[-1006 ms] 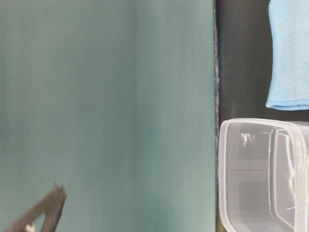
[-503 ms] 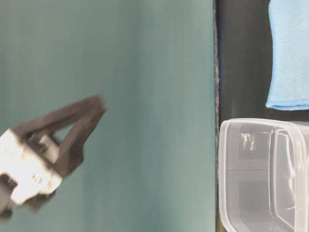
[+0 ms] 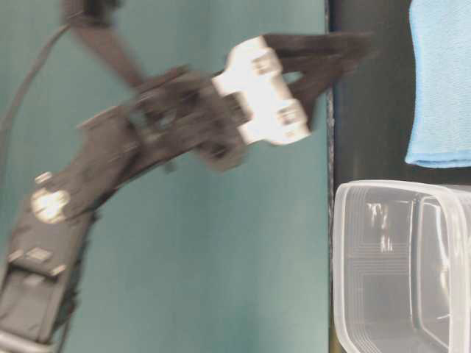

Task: Place the blue towel into the container with the left arm.
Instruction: 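Lower the left gripper onto the blue towel and pinch it closed, then lift the towel and carry it left over the clear container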

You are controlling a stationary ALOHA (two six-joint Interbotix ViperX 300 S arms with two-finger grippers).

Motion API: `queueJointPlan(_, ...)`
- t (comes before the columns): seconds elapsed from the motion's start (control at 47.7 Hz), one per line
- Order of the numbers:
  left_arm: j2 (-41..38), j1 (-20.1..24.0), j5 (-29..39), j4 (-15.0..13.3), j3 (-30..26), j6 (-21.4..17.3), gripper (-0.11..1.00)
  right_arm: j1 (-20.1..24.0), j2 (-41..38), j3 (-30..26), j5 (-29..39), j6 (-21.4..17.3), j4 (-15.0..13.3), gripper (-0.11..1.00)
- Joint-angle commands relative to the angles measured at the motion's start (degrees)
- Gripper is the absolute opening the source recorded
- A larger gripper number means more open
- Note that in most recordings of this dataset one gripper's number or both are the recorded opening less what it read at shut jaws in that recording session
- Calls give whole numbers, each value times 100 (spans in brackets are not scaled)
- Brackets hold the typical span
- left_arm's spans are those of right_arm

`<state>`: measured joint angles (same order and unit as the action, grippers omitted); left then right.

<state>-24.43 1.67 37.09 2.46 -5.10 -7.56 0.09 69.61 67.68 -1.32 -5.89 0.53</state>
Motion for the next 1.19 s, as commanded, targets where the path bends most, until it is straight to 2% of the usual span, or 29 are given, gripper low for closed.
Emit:
queueJointPlan(0.0,-237,-70,-88,9,-114,0,90,0,0,-70,9,18,9,75)
queueJointPlan(0.419,-809,-88,-123,18,-97,44,90,-35,88,-70,185,18,9,75)
queueJointPlan(0.797,-861,-105,-123,18,114,123,87,-70,79,-53,185,18,18,75)
queueJointPlan(0.86,-853,-123,-123,9,149,141,82,-70,79,-53,185,18,9,75)
queueJointPlan(0.922,-835,-158,-97,9,167,114,71,-70,88,-53,193,18,9,75)
queueJointPlan(1.09,-809,-264,-97,18,158,44,24,-70,79,-44,193,18,9,75)
queueJointPlan(1.174,-729,-272,-97,18,158,35,7,-70,79,-44,185,26,9,75)
